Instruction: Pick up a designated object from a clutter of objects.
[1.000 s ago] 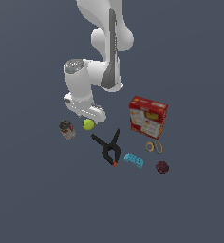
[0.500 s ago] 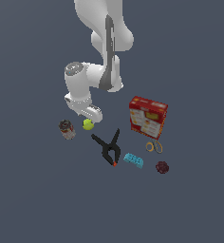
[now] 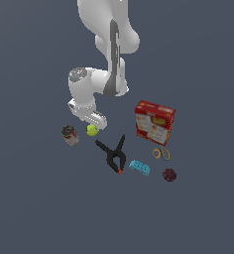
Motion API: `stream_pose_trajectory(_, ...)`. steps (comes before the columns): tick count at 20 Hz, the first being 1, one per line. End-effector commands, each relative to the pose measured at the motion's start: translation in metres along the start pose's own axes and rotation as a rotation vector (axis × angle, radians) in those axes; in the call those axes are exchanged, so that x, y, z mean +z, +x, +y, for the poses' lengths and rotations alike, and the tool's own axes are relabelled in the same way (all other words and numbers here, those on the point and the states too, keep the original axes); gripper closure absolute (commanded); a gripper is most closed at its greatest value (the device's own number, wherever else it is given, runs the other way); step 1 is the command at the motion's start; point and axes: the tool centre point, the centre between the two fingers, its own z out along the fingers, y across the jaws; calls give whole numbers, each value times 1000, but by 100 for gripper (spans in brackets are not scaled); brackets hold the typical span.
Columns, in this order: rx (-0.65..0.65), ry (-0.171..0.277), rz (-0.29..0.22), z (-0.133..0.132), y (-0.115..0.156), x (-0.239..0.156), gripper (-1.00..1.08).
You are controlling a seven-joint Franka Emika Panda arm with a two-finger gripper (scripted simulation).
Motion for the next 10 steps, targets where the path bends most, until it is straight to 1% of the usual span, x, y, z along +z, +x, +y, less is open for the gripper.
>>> stream_pose_trajectory(1, 0, 0, 0, 0, 0, 9, -92)
stream_pose_trajectory(6, 2, 0, 0, 1, -1, 29, -92)
stream_pose_trajectory(10, 3, 0, 0, 1, -1, 39, -92)
